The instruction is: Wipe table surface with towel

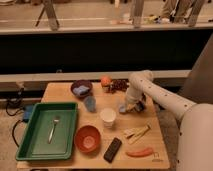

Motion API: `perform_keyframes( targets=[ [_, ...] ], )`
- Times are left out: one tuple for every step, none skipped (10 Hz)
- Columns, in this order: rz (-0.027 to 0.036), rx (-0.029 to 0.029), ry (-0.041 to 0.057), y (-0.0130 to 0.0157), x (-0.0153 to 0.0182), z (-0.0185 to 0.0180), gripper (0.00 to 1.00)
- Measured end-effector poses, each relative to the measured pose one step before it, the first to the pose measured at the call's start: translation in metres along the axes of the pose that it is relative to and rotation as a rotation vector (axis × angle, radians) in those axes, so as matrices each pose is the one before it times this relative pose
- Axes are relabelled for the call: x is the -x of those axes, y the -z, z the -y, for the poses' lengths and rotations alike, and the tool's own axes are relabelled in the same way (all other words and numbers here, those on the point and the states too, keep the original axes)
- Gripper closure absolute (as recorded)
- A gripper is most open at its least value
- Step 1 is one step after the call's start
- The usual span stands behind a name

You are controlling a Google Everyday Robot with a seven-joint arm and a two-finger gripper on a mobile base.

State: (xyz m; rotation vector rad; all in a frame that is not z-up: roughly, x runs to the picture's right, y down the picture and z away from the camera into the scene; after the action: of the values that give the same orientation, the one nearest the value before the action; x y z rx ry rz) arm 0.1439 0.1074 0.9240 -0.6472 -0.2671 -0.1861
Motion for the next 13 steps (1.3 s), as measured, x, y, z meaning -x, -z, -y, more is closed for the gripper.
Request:
perform_keyframes(
  targets=[
    [-0.00187, -0.00627, 0.00514, -0.00336, 0.00187, 0.00825, 1.0],
    [0.00074, -0.00529, 0.01435, -0.0067, 0.00757, 0.00938, 1.0],
    [0.00042, -0.00465, 0.01645, -0.00568, 0.00938, 0.0069, 1.0],
    [0.0024, -0.00404, 0.01603, -0.00531, 0.00653, 0.00583, 1.0],
    [0.01082, 0.00529, 0.02135, -0.00544, 0.0041, 0.00149, 1.0],
    [0.01598, 0.00384, 0.0174, -0.00299, 0.00621, -0.00027, 1.0],
    [0.03005, 0.00423, 0.03194, -0.00553, 0.01791, 0.00119, 1.0],
    [0.01242, 0.00119, 0.01207, -0.0027, 0.01026, 0.0014, 1.0],
    [-0.00194, 0.00134, 0.00024, 0.00085, -0.00039, -0.00002, 1.0],
    [0.00057, -0.0004, -0.00083, 0.00069, -0.00025, -0.00042, 1.0],
    [-0.00209, 0.00244, 0.00146, -0.00015, -0.00005, -0.00036, 1.0],
    [0.00158, 0.00206, 0.00166, 0.00025, 0.00022, -0.00216, 1.0],
    [0.0054, 0.00846, 0.00637, 0.00129, -0.00015, -0.00887, 1.0]
  ],
)
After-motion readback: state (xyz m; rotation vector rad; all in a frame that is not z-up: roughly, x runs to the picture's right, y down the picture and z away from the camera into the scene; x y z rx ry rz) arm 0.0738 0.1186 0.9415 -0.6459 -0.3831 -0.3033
